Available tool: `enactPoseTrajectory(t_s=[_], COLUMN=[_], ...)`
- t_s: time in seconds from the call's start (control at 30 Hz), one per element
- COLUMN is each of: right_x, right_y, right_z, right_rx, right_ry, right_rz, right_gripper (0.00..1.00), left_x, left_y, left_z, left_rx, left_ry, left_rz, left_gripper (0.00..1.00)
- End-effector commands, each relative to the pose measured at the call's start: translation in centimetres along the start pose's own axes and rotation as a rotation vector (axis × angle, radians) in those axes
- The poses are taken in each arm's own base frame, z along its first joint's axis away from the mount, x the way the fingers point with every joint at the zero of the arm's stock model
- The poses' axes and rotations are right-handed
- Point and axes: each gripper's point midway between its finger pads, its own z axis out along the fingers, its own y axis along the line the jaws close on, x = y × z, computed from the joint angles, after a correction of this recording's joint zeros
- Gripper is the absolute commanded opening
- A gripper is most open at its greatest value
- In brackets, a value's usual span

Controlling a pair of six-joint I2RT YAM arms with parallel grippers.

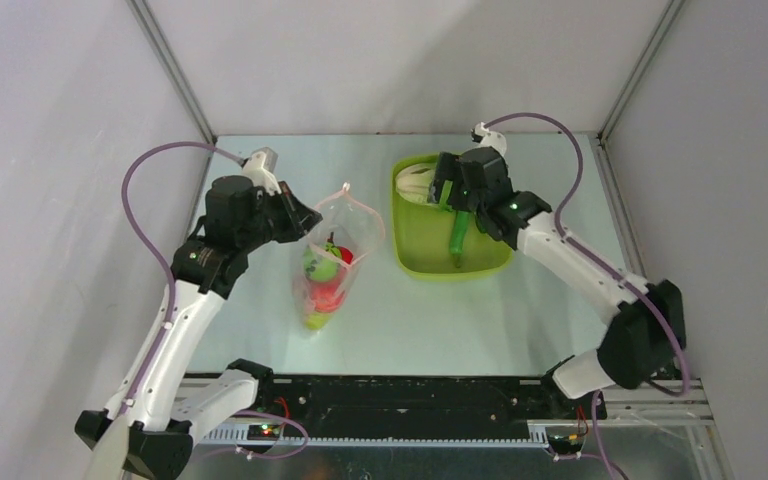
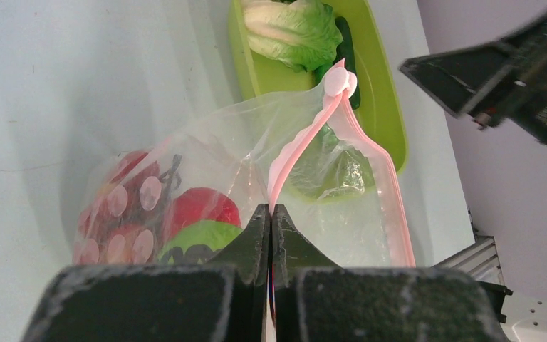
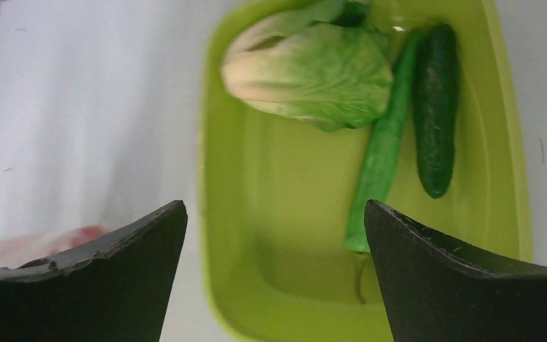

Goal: Place the food in the zip-top bag and seal the zipper
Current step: Pick up the fake vegetable from the bin.

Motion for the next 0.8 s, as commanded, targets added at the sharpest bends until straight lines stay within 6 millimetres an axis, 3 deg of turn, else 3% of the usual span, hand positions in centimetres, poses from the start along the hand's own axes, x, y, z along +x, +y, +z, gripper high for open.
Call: enactPoseTrajectory(t_s=[0.0, 0.23, 0.33, 0.37, 0.57, 0.77], right_x=[3.2, 6.7, 7.2, 8.4, 10.6, 12.1], right_y=[-4.0, -7.4, -8.6, -9.3, -10.1, -11.5], right_z=[4.0, 10.2, 11.9, 12.5, 14.8, 15.9], right_rx=[0.144, 0.203, 0.268, 0.298, 0.34, 0.417], right_ry=[0.092, 0.194, 0.204, 0.234, 0.298, 0.34], right_rz=[0.075, 0.133, 0.111, 0.099, 0.082, 0.075], right_gripper=[0.97, 0.87, 0.85, 0.84, 0.79, 0.71], left_x=[-0.3, 0.0, 0.3, 0.4, 0.3, 0.3], left_y=[-0.9, -0.7, -0.7, -0.7, -0.5, -0.5], left_z=[0.3, 0.6, 0.9, 1.0, 1.0, 0.9], left_rx=[0.043, 0.039, 0.04, 0.04, 0.031, 0.031], left_ry=[-0.011, 0.004, 0.021, 0.026, 0.024, 0.024], left_rz=[-0.001, -0.004, -0.01, -0.012, -0.01, -0.01], left_gripper=[0.0, 0.0, 0.0, 0.0, 0.0, 0.0])
